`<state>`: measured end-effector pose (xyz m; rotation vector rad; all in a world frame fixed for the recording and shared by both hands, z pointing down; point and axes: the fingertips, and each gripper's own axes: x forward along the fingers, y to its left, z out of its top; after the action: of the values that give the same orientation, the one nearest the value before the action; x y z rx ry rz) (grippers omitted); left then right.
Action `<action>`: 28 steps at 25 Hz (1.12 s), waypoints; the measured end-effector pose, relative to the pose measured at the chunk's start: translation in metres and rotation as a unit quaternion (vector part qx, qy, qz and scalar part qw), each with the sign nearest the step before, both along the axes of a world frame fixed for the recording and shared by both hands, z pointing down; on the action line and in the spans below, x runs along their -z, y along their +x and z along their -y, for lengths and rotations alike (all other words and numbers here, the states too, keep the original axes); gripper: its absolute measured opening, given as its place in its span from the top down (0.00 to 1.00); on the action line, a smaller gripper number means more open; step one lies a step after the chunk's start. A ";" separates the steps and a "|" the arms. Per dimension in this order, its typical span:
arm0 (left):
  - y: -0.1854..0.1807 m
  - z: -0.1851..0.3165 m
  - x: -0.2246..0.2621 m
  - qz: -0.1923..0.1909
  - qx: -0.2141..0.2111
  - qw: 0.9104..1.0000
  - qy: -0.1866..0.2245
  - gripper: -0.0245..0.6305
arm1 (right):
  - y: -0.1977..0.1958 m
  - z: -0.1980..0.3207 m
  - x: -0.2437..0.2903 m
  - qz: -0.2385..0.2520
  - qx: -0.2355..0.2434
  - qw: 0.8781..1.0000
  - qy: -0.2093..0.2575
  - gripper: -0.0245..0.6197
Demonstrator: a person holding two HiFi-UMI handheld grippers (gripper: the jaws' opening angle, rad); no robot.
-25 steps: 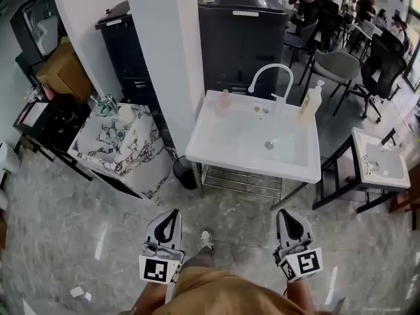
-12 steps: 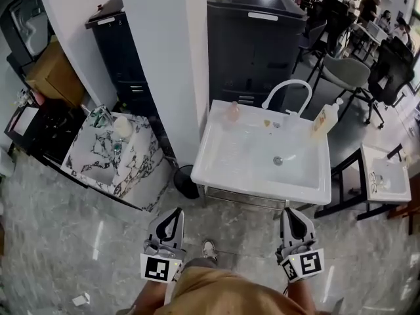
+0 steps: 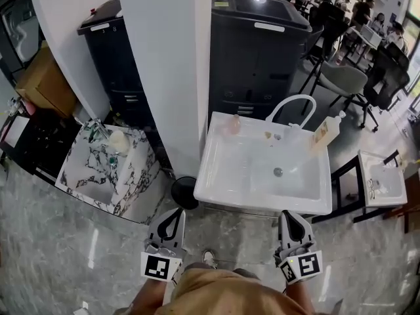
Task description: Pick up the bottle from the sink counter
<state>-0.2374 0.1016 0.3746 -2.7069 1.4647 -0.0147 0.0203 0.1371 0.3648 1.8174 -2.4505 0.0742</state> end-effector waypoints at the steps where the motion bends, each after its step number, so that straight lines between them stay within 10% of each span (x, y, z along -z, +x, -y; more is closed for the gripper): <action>1: 0.001 0.003 -0.001 -0.001 -0.004 1.000 -0.001 0.96 | 0.001 0.001 0.000 0.000 -0.005 1.000 0.000 0.96; 28: 0.080 0.071 0.016 -0.001 -0.007 1.000 0.018 0.96 | 0.067 0.076 0.005 0.015 0.005 1.000 0.016 0.96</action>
<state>-0.1572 0.0303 0.3590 -2.6891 1.4327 0.0150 0.0878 0.0615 0.3601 1.8297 -2.4949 0.0624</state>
